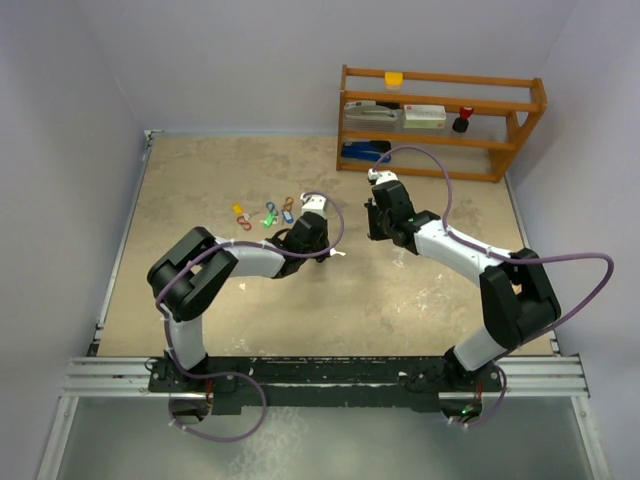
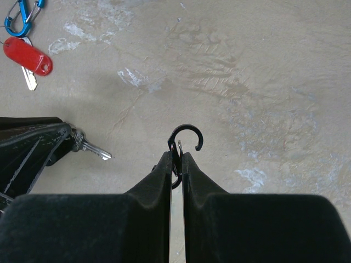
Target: Put the keys on the keyring
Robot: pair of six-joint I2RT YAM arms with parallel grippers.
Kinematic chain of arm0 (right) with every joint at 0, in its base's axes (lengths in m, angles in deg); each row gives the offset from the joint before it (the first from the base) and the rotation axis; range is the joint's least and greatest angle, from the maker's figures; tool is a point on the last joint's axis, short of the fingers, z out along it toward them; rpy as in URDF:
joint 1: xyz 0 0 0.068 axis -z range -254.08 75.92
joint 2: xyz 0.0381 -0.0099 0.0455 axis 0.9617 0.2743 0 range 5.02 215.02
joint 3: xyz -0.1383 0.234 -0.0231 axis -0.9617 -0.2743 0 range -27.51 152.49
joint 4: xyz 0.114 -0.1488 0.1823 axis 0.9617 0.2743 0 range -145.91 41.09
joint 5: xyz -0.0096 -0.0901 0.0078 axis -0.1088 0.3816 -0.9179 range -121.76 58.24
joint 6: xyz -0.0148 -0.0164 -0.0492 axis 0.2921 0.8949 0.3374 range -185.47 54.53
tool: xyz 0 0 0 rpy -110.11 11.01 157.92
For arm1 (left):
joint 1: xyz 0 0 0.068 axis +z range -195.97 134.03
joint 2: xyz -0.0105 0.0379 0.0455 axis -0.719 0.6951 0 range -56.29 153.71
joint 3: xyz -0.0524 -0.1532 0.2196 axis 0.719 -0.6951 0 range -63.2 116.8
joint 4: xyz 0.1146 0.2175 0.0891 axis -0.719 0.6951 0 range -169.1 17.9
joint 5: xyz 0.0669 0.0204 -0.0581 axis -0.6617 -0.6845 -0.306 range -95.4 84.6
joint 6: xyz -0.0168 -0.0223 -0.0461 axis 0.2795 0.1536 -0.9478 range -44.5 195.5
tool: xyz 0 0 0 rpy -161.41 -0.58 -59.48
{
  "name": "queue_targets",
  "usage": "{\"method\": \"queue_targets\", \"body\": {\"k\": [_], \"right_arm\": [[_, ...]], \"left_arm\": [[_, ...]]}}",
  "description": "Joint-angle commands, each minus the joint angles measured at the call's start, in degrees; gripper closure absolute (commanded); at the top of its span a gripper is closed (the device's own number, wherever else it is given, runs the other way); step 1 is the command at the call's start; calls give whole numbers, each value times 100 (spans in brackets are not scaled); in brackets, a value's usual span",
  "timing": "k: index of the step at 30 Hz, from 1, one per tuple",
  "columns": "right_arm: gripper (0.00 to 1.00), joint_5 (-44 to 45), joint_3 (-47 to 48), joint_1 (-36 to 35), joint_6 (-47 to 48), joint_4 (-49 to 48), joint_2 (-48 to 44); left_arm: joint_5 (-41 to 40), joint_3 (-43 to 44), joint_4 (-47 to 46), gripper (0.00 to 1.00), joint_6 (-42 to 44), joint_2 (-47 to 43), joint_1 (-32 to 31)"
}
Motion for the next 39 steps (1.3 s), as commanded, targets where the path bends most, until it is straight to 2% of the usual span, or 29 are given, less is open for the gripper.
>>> {"method": "queue_targets", "body": {"k": [1,5,17,28,39], "right_arm": [[100,114,183,8,42,-50,-157],[100,115,191,3,37,-47,-150],[100,95,176,8,32,-58,-133],[100,-131,238,-9,111,-79,-34],[100,-219,271,-45,127,-94,36]], "left_arm": [[27,21,-266,94,-135,18,41],[44,24,-289,100,-139,38,39],[1,-193,-550,100,-147,-224,35],[207,-593,-1225,100,-108,-620,41],[189,-570,-1167,100,-78,-655,41]]}}
